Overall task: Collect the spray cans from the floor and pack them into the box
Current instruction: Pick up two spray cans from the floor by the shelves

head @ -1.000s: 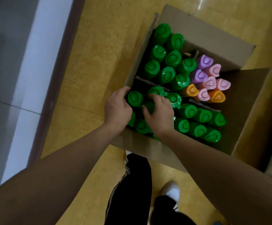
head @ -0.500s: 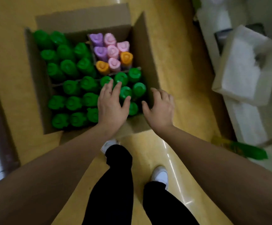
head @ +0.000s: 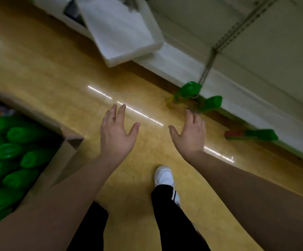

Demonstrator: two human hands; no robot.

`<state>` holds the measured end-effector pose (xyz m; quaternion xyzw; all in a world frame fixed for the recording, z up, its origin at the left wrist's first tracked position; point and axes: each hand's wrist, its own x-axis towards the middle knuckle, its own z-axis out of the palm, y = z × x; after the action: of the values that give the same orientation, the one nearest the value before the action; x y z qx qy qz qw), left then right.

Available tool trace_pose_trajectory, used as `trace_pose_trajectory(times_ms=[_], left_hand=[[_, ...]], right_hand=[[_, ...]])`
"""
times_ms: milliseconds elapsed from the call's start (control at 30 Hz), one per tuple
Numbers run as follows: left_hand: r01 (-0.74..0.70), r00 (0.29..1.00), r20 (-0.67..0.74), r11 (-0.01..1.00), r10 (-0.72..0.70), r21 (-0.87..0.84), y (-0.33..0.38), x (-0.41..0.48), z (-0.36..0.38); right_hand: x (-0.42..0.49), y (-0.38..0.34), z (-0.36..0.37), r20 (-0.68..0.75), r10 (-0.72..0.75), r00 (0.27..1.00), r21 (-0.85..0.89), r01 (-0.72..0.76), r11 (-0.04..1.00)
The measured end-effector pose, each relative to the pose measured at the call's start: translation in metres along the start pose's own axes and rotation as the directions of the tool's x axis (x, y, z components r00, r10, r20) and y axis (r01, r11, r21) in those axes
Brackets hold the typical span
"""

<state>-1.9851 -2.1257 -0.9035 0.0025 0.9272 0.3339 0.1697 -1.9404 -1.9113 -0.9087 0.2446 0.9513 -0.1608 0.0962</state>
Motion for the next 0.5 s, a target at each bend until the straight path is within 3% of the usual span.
trace_pose_trajectory(times_ms=[167, 333, 500], left_hand=[[-0.124, 0.98, 0.164, 0.99, 0.111, 0.07, 0.047, 0.005, 0.065], [-0.22, 0.941, 0.279, 0.972, 0.19, 0.08, 0.096, 0.009, 0.131], [-0.239, 0.917, 0.343, 0.969, 0.204, 0.061, 0.135, 0.024, 0.2]], right_hand=[[-0.009, 0.102, -0.001, -0.025, 0.303, 0.953, 0.085, -0.3, 0.95], [-0.022, 0.185, 0.003, -0.003, 0.534, 0.846, 0.171, -0.526, 0.833], [-0.017, 0.264, 0.001, 0.013, 0.676, 0.737, 0.23, -0.66, 0.715]])
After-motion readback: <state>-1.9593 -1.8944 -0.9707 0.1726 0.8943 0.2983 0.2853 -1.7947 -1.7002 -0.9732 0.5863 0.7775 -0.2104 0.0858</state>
